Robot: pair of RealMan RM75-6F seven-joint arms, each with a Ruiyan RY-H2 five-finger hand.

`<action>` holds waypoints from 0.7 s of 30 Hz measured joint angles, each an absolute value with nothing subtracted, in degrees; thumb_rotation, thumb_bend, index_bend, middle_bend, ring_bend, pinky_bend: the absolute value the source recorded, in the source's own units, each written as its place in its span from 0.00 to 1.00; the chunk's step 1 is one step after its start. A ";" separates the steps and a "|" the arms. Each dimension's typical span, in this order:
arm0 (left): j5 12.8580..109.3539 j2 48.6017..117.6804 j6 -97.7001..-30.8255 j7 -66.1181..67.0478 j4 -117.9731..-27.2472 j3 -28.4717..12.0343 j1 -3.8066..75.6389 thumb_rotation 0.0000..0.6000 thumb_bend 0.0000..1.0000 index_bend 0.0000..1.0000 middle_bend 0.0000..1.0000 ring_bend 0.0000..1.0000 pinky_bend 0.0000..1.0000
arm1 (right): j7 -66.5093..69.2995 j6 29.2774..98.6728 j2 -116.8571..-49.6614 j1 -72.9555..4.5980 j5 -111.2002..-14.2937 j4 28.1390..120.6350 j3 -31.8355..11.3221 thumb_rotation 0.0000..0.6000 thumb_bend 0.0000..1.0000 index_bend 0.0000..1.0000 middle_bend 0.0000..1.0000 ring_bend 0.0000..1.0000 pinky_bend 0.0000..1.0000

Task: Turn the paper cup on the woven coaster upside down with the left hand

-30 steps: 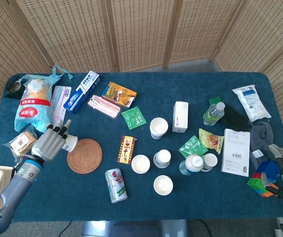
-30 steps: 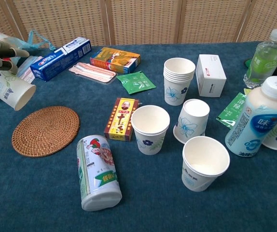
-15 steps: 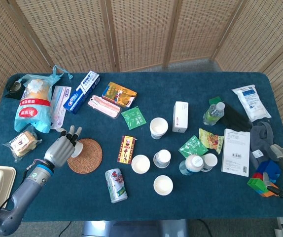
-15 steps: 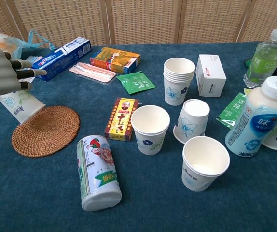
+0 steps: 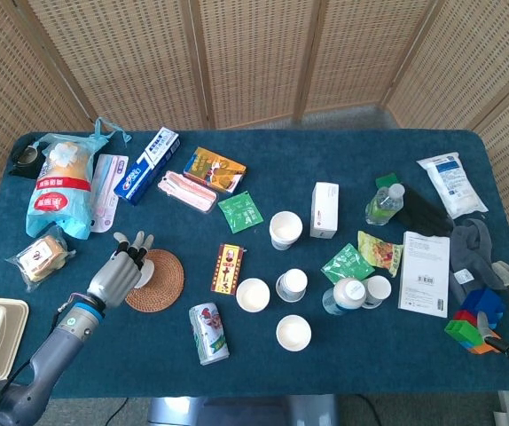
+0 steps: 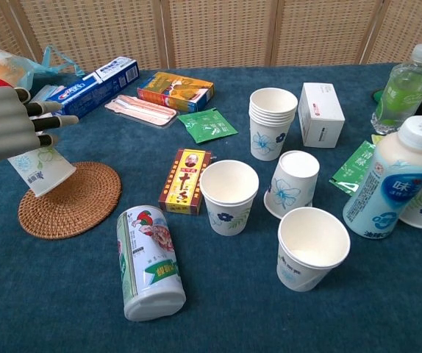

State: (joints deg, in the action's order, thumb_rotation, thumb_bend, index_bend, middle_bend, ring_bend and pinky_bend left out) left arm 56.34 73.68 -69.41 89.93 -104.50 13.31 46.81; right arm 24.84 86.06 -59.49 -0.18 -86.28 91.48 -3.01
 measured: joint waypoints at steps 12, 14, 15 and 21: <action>57.67 74.23 -72.58 90.13 -105.66 12.13 45.46 1.00 0.57 0.00 0.00 0.00 0.19 | 25.07 86.82 -59.06 0.28 -86.73 91.57 -2.78 1.00 0.54 0.00 0.00 0.00 0.00; 57.70 74.00 -73.16 89.34 -106.03 11.70 45.14 1.00 0.57 0.00 0.00 0.00 0.19 | 25.01 86.87 -59.00 0.28 -86.80 91.58 -2.79 1.00 0.54 0.00 0.00 0.00 0.00; 57.74 73.76 -73.68 88.70 -106.29 11.41 44.90 1.00 0.57 0.00 0.00 0.00 0.19 | 24.93 86.88 -58.96 0.26 -86.85 91.62 -2.80 1.00 0.54 0.00 0.00 0.00 0.00; 58.02 71.68 -75.32 82.70 -107.84 9.66 43.39 1.00 0.56 0.00 0.00 0.00 0.18 | 23.99 86.77 -58.80 -0.09 -87.08 92.06 -2.96 1.00 0.54 0.00 0.00 0.00 0.00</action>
State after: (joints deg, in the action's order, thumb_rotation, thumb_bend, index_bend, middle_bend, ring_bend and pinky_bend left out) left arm 58.02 71.68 -75.32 82.70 -107.84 9.66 43.39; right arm 23.99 86.77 -58.80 -0.09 -87.08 92.06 -2.96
